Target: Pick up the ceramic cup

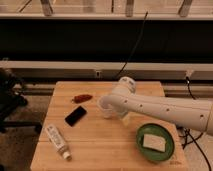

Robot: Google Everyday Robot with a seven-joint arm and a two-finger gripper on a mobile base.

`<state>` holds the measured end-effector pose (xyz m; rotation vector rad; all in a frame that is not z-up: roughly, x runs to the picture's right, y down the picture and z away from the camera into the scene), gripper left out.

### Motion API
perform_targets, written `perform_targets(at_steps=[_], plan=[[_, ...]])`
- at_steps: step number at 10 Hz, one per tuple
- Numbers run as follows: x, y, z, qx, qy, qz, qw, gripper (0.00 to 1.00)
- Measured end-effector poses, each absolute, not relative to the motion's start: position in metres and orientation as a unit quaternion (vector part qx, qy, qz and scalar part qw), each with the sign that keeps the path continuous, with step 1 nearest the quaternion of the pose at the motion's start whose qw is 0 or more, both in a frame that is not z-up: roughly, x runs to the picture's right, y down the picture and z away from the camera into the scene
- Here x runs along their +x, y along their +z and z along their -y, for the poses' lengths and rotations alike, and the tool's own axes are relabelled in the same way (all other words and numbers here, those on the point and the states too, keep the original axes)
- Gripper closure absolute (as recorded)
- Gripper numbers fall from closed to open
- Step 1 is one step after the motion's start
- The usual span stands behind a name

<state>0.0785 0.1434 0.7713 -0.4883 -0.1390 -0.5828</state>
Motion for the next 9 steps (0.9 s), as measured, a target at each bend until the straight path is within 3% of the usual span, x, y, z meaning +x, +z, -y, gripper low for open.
perform_targets(at_steps=[3,9], plan=[[0.065,0.772,-0.132,-0.251,-0.291,0.081,0.920,0.20],[0.054,0.805,-0.152,-0.317,-0.302,0.120,0.891,0.20]])
